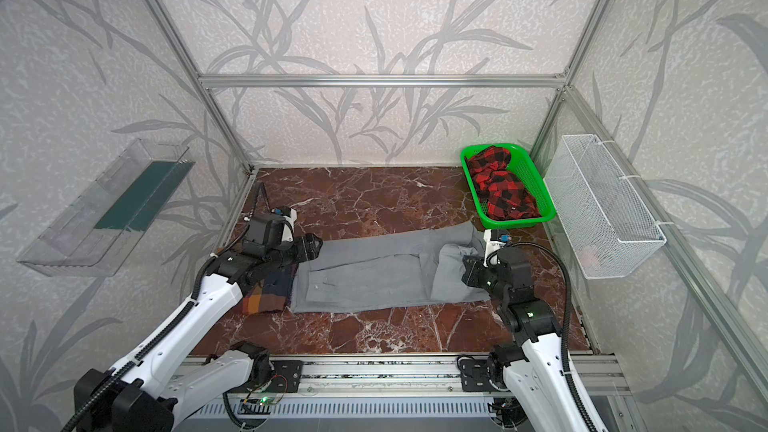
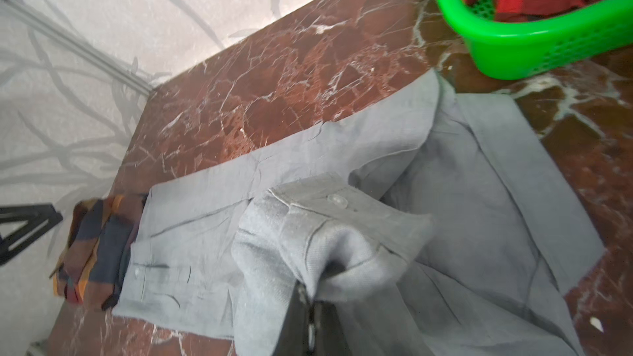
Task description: Fold and stack the long sleeve shirts
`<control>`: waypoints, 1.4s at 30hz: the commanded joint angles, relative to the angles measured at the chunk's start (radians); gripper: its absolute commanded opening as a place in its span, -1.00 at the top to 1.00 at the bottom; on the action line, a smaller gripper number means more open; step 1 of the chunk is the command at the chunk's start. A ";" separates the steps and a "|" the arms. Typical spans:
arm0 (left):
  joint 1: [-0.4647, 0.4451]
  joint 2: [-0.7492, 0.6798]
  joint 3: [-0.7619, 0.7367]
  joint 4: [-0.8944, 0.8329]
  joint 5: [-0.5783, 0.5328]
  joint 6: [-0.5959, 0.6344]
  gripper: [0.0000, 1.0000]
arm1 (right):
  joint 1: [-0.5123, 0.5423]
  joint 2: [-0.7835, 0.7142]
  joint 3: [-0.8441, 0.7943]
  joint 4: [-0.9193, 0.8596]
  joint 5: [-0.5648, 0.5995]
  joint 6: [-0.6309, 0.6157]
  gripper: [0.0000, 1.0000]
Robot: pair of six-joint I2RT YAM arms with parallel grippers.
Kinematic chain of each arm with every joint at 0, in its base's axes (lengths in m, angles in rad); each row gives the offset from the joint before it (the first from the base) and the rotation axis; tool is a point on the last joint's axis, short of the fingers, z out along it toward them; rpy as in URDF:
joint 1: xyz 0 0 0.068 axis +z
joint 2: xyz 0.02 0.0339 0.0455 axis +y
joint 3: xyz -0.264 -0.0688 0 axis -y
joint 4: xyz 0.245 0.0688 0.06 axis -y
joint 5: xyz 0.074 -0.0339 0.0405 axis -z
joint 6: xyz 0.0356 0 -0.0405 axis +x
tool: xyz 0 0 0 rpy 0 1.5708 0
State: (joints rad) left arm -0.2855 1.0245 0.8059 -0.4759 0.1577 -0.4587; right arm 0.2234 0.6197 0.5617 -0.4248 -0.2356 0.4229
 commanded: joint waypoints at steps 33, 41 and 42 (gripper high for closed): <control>-0.107 -0.171 -0.147 0.437 -0.203 0.224 -0.82 | 0.365 0.650 0.431 0.278 -0.154 -0.381 1.00; -0.109 -0.261 -0.183 0.395 -0.279 0.190 -0.83 | 0.425 0.829 0.557 0.227 -0.190 -0.431 1.00; -0.108 -0.270 -0.183 0.385 -0.303 0.190 -0.83 | 0.431 0.852 0.570 0.229 -0.196 -0.435 1.00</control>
State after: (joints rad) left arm -0.3973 0.7834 0.6373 -0.0586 -0.0643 -0.2649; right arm 0.6403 1.4406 1.0821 -0.1673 -0.4004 0.0265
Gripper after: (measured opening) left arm 0.914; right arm 0.049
